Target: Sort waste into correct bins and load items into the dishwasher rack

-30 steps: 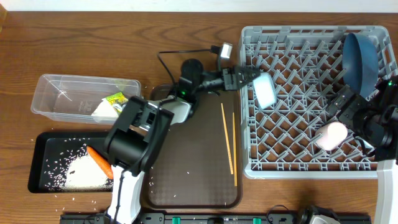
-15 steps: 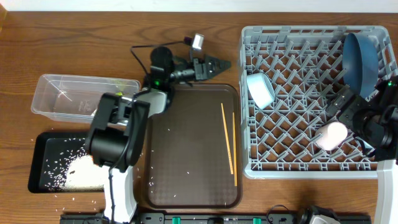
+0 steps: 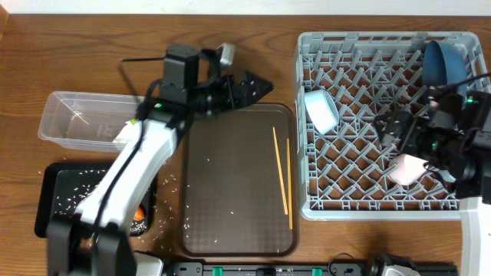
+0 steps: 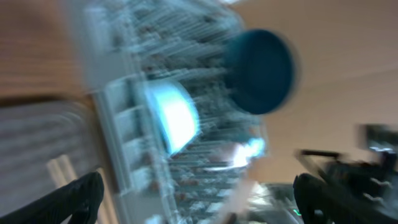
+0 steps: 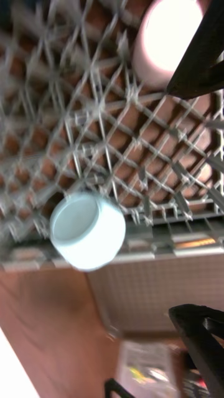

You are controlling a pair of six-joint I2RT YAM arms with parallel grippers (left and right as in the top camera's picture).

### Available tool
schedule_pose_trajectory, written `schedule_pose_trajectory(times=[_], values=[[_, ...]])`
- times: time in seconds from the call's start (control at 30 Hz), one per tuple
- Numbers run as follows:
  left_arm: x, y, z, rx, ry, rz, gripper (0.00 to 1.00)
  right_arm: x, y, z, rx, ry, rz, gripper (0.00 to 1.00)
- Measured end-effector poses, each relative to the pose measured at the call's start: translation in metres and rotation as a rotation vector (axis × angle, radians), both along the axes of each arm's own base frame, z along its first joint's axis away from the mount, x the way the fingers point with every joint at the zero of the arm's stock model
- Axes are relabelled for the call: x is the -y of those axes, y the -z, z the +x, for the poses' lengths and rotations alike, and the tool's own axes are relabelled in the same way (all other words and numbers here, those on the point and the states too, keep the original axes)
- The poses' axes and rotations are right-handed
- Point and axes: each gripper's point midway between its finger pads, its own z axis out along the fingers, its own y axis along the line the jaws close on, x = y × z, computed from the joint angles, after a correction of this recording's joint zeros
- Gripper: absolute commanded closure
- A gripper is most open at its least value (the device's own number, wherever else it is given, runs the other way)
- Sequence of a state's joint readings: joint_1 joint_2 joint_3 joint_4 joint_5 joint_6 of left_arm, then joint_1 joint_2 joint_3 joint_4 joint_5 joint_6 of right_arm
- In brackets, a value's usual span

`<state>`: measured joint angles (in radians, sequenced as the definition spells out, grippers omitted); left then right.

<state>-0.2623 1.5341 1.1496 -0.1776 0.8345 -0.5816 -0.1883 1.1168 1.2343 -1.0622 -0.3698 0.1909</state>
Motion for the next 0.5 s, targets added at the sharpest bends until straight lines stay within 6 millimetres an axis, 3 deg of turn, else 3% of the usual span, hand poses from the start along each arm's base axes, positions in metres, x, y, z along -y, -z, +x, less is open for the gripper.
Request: schedule_pose_trajectory(times=[0.17,0.33,0.5], values=[[-0.07,-0.018,-0.024,0.043,-0.214,0.23,0.02,-0.055,-0.004,-0.004,0.034,-0.229,0.002,0.06],[-0.179,-0.038,-0.065,0.033,-0.547,0.435,0.02,-0.112,-0.007,-0.009,0.068,-0.404,-0.019,0.08],[-0.239,-0.039,-0.116,-0.024,-0.74,0.582,0.02,-0.175,0.0,0.0,0.115,-0.546,-0.031,0.15]])
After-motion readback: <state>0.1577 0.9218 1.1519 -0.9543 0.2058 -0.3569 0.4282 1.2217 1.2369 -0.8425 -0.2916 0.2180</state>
